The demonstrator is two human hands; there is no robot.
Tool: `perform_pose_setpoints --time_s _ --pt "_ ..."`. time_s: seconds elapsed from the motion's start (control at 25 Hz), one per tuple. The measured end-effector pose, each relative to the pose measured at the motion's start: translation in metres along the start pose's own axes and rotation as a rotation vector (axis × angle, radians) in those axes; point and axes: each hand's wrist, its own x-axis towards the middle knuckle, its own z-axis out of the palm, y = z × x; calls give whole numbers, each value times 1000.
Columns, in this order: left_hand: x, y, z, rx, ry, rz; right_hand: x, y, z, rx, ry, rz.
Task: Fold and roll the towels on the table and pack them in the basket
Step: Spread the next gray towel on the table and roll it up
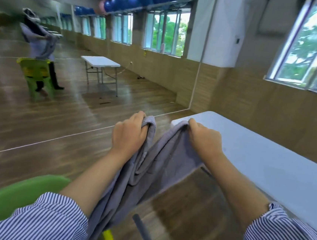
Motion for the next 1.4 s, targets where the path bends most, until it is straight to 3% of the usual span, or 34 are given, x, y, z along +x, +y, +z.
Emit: perform_pose_setpoints --time_s 0.08,0.2,0.36,0.8,1.12,1.4 --pt "24 38 40 -74 17 36 9 67 -3 -73 62 80" --pt "55 90 96 -137 39 89 20 143 1 -120 -49 177" --pt "84 116 165 -65 47 185 45 181 36 -109 -89 145" --pt "243 37 333 -72 88 186 237 214 186 -195 -132 40" --pt "348 -8 445 -100 74 219 357 231 294 -58 -54 42" --pt "437 -52 530 8 116 123 469 256 382 1 -25 -62"
